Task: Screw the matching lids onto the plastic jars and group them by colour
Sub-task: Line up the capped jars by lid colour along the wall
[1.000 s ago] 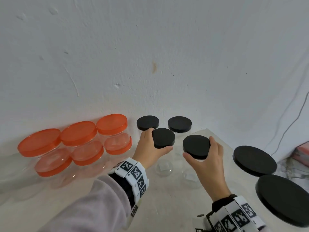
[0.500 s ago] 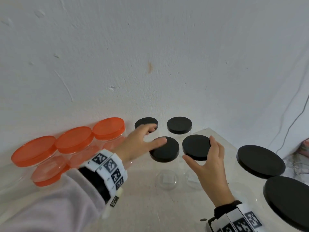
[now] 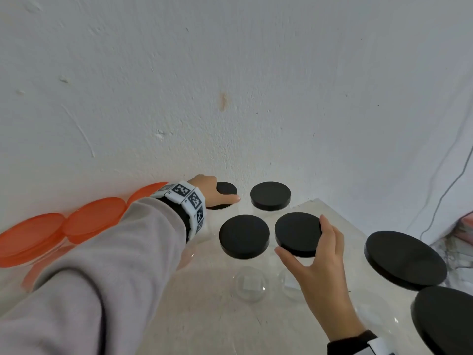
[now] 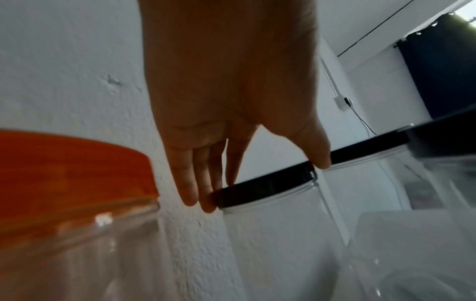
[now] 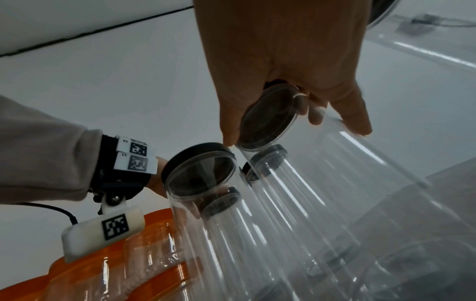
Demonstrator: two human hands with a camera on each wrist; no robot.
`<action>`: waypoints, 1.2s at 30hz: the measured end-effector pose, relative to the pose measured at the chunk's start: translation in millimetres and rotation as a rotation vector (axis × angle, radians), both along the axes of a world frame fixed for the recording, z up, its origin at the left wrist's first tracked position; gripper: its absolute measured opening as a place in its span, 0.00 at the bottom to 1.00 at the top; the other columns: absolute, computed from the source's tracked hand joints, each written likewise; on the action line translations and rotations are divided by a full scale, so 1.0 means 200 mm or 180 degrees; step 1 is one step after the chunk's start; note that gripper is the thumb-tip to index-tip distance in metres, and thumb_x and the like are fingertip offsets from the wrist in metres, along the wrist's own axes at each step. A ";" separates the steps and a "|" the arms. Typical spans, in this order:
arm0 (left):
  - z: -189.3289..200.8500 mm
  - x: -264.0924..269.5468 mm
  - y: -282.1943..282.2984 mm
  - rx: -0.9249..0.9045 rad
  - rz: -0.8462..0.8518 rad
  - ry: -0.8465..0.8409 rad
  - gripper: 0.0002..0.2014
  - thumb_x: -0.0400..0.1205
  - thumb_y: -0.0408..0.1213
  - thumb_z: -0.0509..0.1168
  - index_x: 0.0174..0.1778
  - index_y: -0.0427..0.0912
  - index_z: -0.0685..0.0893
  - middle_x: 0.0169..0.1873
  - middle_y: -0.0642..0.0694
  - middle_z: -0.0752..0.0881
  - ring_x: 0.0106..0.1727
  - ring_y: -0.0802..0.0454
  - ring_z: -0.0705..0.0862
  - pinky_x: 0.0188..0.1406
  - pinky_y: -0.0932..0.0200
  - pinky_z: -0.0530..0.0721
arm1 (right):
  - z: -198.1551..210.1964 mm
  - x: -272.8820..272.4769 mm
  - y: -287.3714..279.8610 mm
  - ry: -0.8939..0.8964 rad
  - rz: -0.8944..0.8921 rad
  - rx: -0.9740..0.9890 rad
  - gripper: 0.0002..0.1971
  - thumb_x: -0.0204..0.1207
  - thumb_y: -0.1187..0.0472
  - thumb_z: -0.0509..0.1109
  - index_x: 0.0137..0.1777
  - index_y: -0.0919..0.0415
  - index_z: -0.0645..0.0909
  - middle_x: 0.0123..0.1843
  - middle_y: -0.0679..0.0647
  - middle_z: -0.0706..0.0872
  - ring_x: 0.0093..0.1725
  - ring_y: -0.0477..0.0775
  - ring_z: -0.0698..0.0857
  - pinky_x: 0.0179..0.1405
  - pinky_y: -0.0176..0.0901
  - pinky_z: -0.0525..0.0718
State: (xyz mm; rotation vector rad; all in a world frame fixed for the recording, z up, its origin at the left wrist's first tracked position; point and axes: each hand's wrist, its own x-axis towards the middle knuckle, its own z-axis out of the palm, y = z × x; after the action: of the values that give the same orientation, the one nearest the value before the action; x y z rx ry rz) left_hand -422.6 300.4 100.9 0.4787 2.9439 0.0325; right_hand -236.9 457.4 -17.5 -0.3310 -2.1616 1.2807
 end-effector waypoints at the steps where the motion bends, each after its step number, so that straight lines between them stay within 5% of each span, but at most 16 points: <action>1: 0.00 0.00 0.00 0.0028 0.0022 0.0002 0.33 0.74 0.68 0.63 0.59 0.40 0.77 0.52 0.43 0.82 0.51 0.47 0.81 0.46 0.57 0.76 | -0.01 0.00 0.00 0.0000 -0.0002 -0.0003 0.48 0.68 0.56 0.80 0.83 0.58 0.55 0.72 0.45 0.61 0.65 0.40 0.67 0.54 0.13 0.66; 10: 0.04 -0.01 -0.03 -0.0300 0.0282 0.0156 0.20 0.78 0.54 0.67 0.51 0.39 0.76 0.36 0.48 0.76 0.40 0.51 0.78 0.29 0.63 0.69 | -0.01 -0.01 0.00 0.0027 0.0008 -0.0024 0.48 0.68 0.56 0.80 0.83 0.57 0.54 0.74 0.46 0.61 0.65 0.39 0.66 0.50 0.10 0.65; 18: 0.09 0.01 -0.03 -0.0365 0.0202 0.0033 0.24 0.78 0.46 0.70 0.64 0.34 0.77 0.50 0.42 0.79 0.48 0.48 0.78 0.31 0.63 0.70 | -0.01 0.00 0.00 0.0038 0.0016 -0.0024 0.49 0.68 0.55 0.80 0.83 0.57 0.54 0.73 0.46 0.61 0.66 0.40 0.66 0.50 0.09 0.65; 20: 0.12 0.02 0.01 -0.0316 0.0086 0.0170 0.27 0.78 0.48 0.70 0.67 0.33 0.76 0.52 0.41 0.77 0.51 0.48 0.78 0.38 0.61 0.75 | -0.01 0.00 0.00 0.0036 0.0014 -0.0020 0.48 0.68 0.55 0.80 0.83 0.57 0.54 0.75 0.47 0.61 0.69 0.43 0.67 0.53 0.12 0.65; 24: 0.16 0.05 0.18 0.0054 -0.0636 0.0129 0.36 0.79 0.56 0.66 0.79 0.41 0.66 0.74 0.43 0.71 0.73 0.46 0.72 0.71 0.50 0.72 | 0.00 0.00 -0.01 0.0037 -0.0004 0.0010 0.49 0.67 0.54 0.80 0.83 0.56 0.54 0.76 0.48 0.61 0.72 0.46 0.68 0.61 0.18 0.65; 28: 0.13 0.09 0.37 -0.0290 -0.1128 -0.0212 0.38 0.78 0.62 0.64 0.80 0.46 0.64 0.74 0.47 0.73 0.72 0.47 0.74 0.72 0.49 0.72 | 0.01 0.00 -0.02 0.0002 -0.0028 0.0038 0.50 0.66 0.53 0.80 0.83 0.55 0.54 0.78 0.49 0.60 0.75 0.49 0.67 0.68 0.34 0.69; 31: 0.08 0.10 0.43 -0.0491 -0.1324 -0.0193 0.37 0.76 0.61 0.67 0.75 0.43 0.68 0.65 0.45 0.79 0.61 0.47 0.79 0.64 0.49 0.80 | 0.01 0.00 -0.02 -0.0009 -0.0035 0.0059 0.49 0.66 0.53 0.80 0.83 0.55 0.54 0.78 0.48 0.60 0.75 0.47 0.66 0.66 0.28 0.66; 36: 0.08 0.07 0.44 -0.0601 -0.1252 -0.0123 0.41 0.73 0.63 0.70 0.76 0.44 0.67 0.64 0.46 0.78 0.61 0.47 0.79 0.63 0.48 0.81 | -0.02 0.00 -0.01 0.0002 -0.0030 0.0028 0.49 0.67 0.54 0.80 0.83 0.55 0.54 0.77 0.45 0.59 0.74 0.44 0.64 0.56 0.07 0.59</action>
State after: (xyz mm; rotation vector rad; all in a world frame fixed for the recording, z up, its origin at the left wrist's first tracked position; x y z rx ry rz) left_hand -408.1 387.9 117.9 0.9985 2.7239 -0.2756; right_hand -237.0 455.1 -20.7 -0.3368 -2.1621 1.2657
